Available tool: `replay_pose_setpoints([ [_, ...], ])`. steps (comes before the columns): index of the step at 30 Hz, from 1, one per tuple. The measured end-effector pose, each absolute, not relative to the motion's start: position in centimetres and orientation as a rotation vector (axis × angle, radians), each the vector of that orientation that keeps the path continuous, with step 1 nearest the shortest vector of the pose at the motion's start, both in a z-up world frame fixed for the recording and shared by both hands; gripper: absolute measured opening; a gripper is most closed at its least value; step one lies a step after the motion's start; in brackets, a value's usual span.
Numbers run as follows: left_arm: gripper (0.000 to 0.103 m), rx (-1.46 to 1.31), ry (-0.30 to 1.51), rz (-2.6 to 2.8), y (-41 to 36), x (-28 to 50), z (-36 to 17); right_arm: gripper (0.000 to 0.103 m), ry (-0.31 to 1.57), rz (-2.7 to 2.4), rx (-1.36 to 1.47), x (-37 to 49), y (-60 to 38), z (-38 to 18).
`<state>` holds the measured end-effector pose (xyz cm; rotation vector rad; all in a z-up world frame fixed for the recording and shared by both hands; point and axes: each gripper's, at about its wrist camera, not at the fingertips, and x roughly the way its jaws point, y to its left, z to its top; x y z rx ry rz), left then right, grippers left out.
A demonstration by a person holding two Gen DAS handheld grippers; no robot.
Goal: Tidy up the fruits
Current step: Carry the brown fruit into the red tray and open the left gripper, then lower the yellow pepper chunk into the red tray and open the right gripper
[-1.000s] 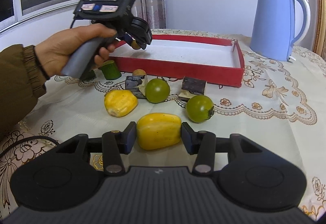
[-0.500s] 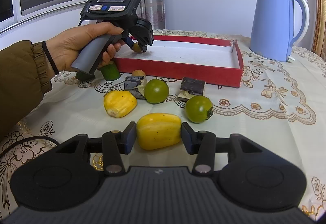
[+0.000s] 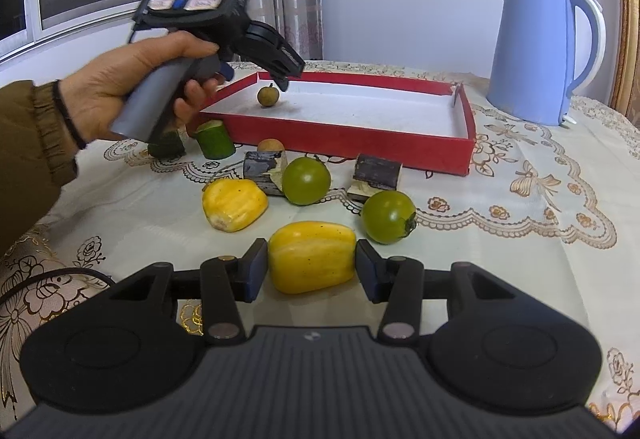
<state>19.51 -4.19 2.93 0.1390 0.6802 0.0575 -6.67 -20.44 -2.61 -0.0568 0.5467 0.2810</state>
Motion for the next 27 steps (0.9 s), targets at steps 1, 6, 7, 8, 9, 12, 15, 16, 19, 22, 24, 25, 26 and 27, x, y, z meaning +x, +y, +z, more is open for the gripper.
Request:
replay_pose_setpoints([
  [1,0.076,0.126,0.680,0.058,-3.9,18.9,3.2,0.045,0.547,0.282,-0.057,-6.7,-20.4,-2.6],
  [6,0.091,0.094,0.627,0.071,-2.1,13.8,4.5,0.045,0.537,0.282,-0.052,-6.9,-20.6,-2.2],
  [7,0.093,0.097,0.604,0.081,-1.9,12.8,4.6,0.045,0.533,0.283,-0.046,-6.9,-20.7,-2.0],
  [8,0.095,0.106,0.575,0.094,-1.7,11.6,4.6,0.045,0.530,0.285,-0.044,-6.9,-20.7,-1.8],
  [9,0.098,0.115,0.557,0.106,-1.5,10.9,4.6,0.045,0.524,0.284,-0.046,-6.9,-20.8,-1.5],
  [12,0.099,0.121,0.515,0.135,-1.4,9.7,4.1,0.045,0.508,0.269,-0.068,-6.5,-20.8,-0.7],
  [15,0.099,0.098,0.497,0.110,-1.2,9.8,3.5,0.045,0.485,0.251,-0.088,-5.6,-21.0,0.4],
  [16,0.099,0.090,0.497,0.096,-1.1,10.0,3.3,0.045,0.471,0.244,-0.094,-5.3,-21.0,0.9],
  [19,0.099,0.087,0.531,0.086,-0.5,10.3,2.5,0.045,0.437,0.233,-0.098,-4.4,-21.3,2.1],
  [22,0.099,0.051,0.537,0.096,0.4,10.2,2.4,0.045,0.425,0.232,-0.084,-3.1,-21.3,2.7],
  [24,0.099,0.034,0.537,0.099,0.7,10.1,2.4,0.045,0.421,0.228,-0.081,-2.3,-21.2,2.8],
  [25,0.099,0.029,0.537,0.097,0.8,10.2,2.4,0.045,0.419,0.227,-0.081,-2.1,-21.2,2.8],
  [26,0.099,0.030,0.537,0.097,0.7,10.1,2.3,0.045,0.418,0.228,-0.080,-1.7,-21.1,2.8],
  [27,0.099,0.036,0.540,0.097,0.7,10.1,2.2,0.045,0.419,0.230,-0.077,-1.2,-21.2,2.8],
])
